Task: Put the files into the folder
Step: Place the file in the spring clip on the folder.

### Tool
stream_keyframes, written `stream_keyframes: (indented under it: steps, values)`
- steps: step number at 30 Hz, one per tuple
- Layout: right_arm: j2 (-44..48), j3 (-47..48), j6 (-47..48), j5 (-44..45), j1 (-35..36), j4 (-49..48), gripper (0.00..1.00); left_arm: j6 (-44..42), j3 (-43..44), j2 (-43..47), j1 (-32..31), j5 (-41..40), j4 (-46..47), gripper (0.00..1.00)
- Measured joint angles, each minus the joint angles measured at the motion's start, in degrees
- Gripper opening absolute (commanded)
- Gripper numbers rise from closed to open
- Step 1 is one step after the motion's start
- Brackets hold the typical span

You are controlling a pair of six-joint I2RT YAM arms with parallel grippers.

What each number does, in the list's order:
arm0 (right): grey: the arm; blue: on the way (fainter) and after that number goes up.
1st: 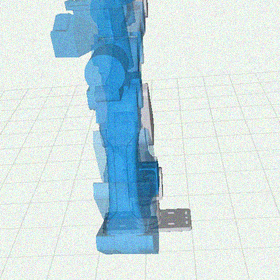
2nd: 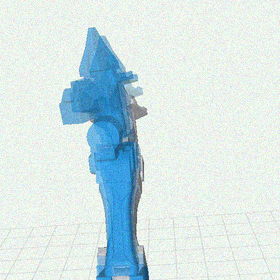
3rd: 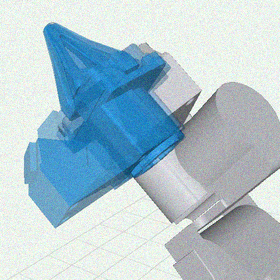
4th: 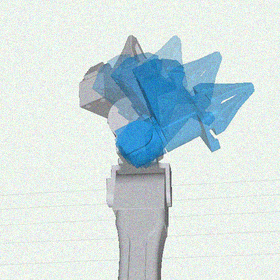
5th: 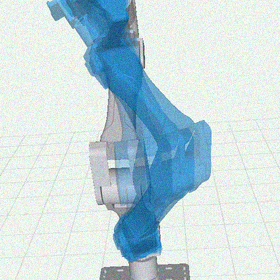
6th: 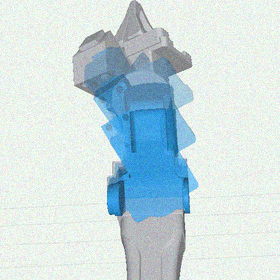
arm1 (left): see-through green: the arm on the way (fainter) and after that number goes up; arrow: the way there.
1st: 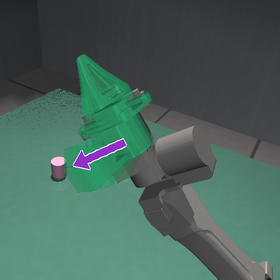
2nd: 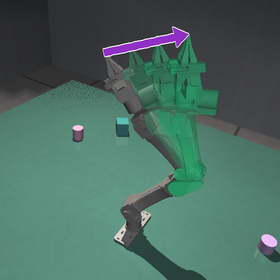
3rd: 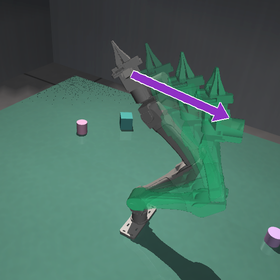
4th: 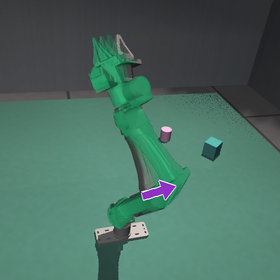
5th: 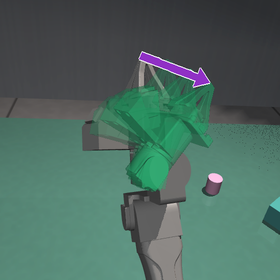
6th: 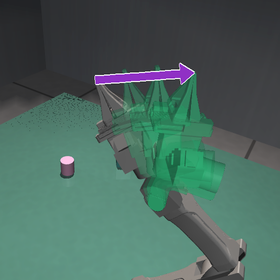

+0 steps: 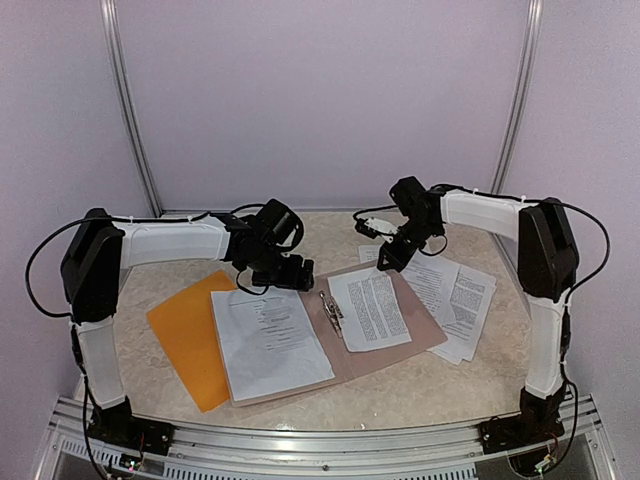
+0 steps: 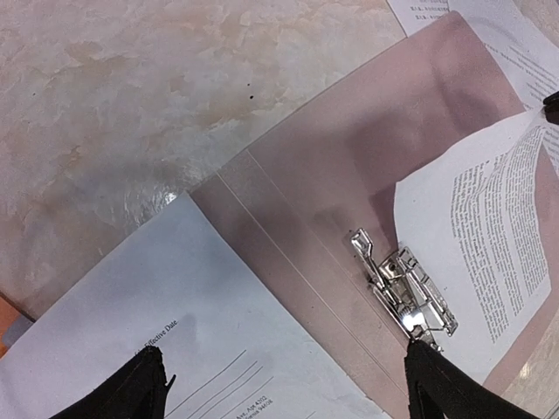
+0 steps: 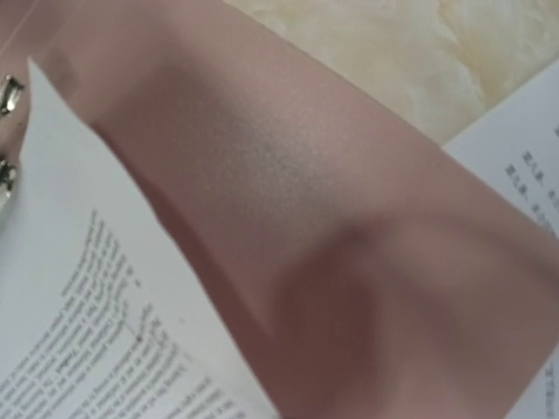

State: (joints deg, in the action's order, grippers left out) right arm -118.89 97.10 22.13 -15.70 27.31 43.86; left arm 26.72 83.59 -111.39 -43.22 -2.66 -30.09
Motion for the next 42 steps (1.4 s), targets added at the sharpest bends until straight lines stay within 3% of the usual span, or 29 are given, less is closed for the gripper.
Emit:
stream_keyframes:
  steps: [18,34,42]
  values:
    - [-4.7,6.7,3.4,-1.4,0.7,3.3,0.0,0.0,0.0,0.0,0.0,-0.7,-0.1,0.91]
    - [-5.9,8.0,3.2,-0.6,1.7,3.8,0.41,0.1,-0.9,0.0,0.0,-0.9,-0.3,0.91]
    - [-5.9,8.0,2.3,-0.5,2.3,3.0,0.44,0.1,-1.4,0.0,0.0,-0.9,-0.3,0.91]
